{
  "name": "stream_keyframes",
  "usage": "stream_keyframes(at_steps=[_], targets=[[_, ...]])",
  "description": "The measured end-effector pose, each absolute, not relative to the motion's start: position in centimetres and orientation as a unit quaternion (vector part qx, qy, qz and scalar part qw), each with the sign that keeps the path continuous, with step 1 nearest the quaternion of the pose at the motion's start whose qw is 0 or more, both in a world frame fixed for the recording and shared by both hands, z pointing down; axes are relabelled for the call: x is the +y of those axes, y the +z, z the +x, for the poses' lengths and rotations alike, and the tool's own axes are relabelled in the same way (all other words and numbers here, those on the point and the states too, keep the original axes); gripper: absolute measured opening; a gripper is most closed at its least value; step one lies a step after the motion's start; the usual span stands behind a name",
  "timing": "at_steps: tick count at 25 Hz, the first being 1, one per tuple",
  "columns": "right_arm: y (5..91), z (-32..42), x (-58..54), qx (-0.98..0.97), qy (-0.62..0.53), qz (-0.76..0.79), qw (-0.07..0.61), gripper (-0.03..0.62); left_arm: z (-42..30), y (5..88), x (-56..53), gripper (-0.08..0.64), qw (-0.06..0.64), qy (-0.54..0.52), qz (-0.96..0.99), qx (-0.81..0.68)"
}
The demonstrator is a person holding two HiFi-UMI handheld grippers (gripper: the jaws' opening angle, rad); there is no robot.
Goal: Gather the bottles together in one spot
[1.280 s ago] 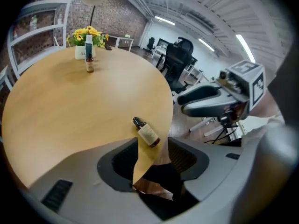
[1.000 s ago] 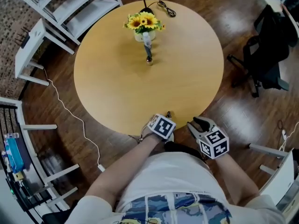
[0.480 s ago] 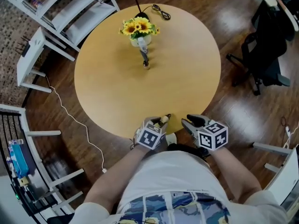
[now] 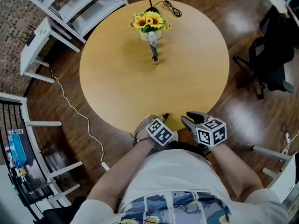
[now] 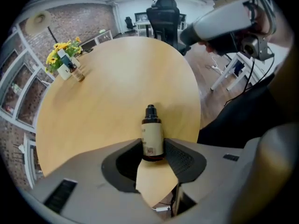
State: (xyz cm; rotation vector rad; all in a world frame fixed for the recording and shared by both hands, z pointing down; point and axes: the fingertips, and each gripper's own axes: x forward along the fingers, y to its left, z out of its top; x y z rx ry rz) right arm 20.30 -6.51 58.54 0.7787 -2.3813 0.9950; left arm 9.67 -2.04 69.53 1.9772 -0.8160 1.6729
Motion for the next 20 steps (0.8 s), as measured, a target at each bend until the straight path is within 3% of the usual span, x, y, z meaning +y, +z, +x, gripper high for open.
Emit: stream_keyframes(at_steps=[6,11,16,20], targets=[[59.0,20.4,-6.3,-0.857,0.367,0.286,0.222,0.158,10.2,69.1,-2.8,0.144,0.171,0.619,0.723,-0.256],[58.8,19.9,-6.9,-0.855,0.391,0.279,0.197,0.158,11.4,65.5,-4.5,0.143,0.211,0.492,0.782,-0.320],[55.9,17.6,-8.6,-0.858,0.431,0.257,0.113,0.158,13.5,60.4,-5.7,0.143,0.204,0.371,0.838,-0.343],[54.5,15.9,-9.3,-0.867,0.426,0.240,0.095,0.157,14.3,57.9,-5.7,0.143,0.188,0.317,0.862,-0.349]])
